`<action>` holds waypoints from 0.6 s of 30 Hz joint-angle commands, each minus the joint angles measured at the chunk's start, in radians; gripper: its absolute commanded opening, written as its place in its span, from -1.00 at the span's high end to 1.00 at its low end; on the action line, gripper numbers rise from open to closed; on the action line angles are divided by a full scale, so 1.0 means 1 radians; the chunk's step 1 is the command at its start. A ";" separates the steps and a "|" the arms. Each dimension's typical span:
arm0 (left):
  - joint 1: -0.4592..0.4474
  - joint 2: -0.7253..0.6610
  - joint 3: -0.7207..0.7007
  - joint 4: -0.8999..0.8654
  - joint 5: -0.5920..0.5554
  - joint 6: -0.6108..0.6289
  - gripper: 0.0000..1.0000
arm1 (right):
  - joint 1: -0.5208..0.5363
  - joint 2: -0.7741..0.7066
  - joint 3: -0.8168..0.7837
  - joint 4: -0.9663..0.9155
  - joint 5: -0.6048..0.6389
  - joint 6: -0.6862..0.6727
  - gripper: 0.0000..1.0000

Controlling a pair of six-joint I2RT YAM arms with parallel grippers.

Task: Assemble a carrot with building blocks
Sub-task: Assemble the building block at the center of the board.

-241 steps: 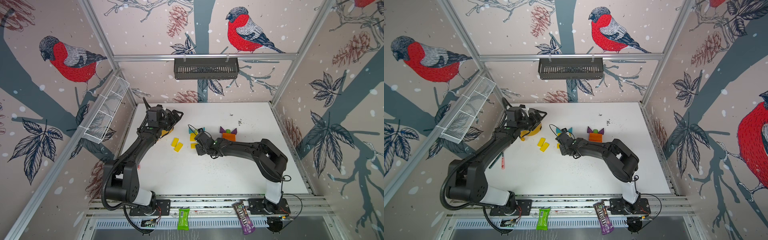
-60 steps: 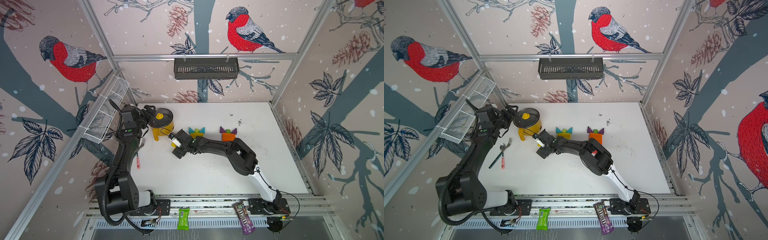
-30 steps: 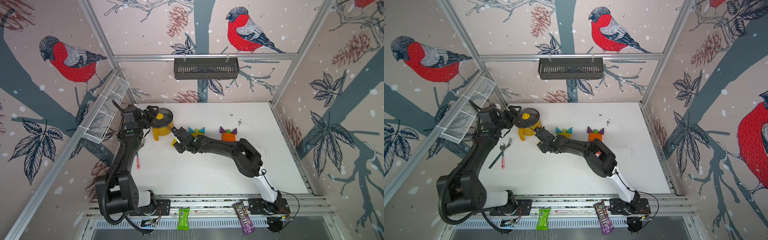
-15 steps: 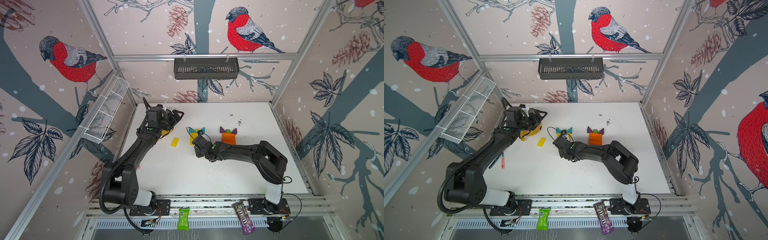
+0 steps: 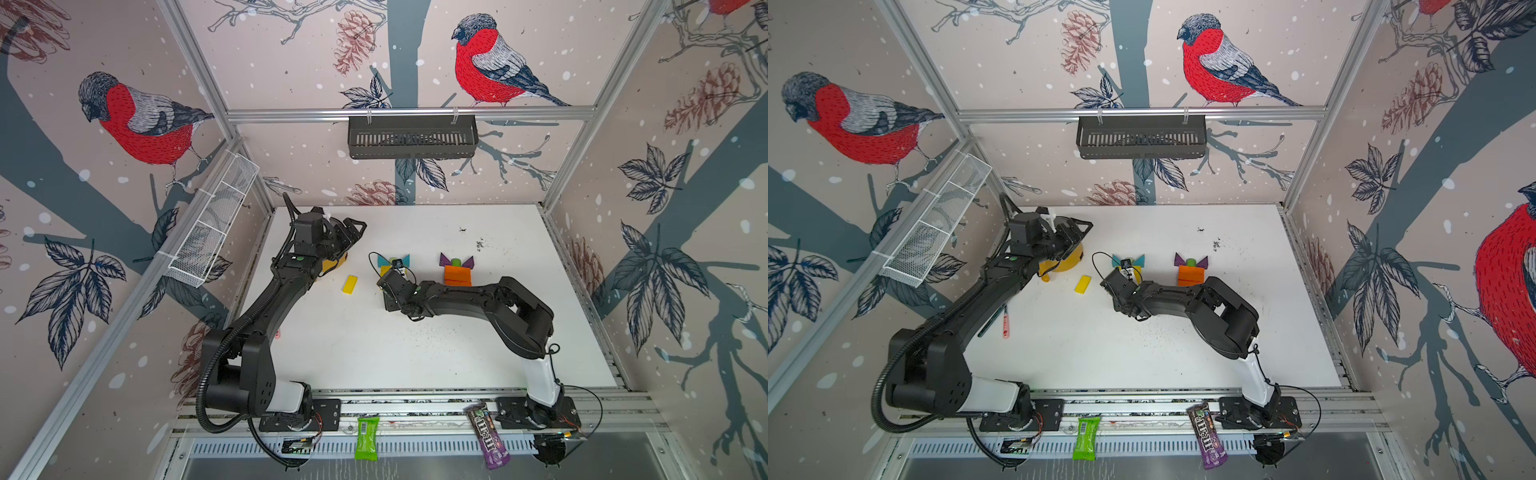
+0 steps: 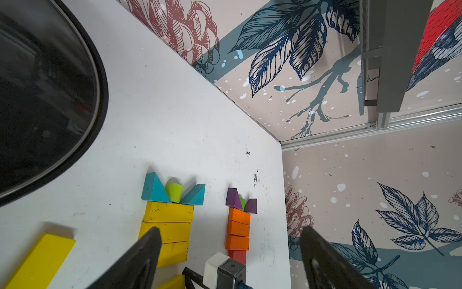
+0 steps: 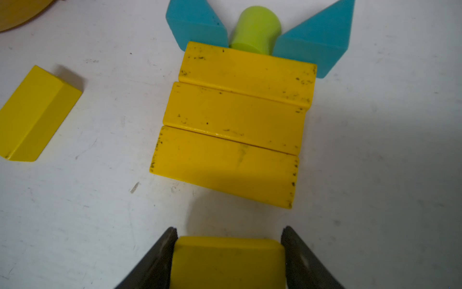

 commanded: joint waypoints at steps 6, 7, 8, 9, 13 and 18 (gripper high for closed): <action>0.001 0.002 0.008 0.015 0.001 0.005 -0.75 | 0.007 -0.030 -0.012 0.015 -0.064 0.046 -0.51; 0.001 0.002 0.008 0.015 -0.001 0.005 -0.75 | 0.007 -0.047 -0.021 0.022 -0.076 0.041 -0.51; 0.001 0.004 0.008 0.016 -0.001 0.005 -0.75 | 0.007 -0.067 -0.034 0.035 -0.091 0.034 -0.51; 0.001 0.004 0.008 0.015 -0.001 0.007 -0.75 | 0.004 -0.083 -0.042 0.040 -0.106 0.024 -0.50; 0.003 0.005 0.009 0.014 -0.001 0.007 -0.75 | -0.016 -0.154 -0.084 0.047 -0.150 -0.042 -0.45; 0.002 0.008 0.006 0.016 -0.003 0.006 -0.75 | -0.038 -0.192 -0.134 0.026 -0.137 -0.218 -0.13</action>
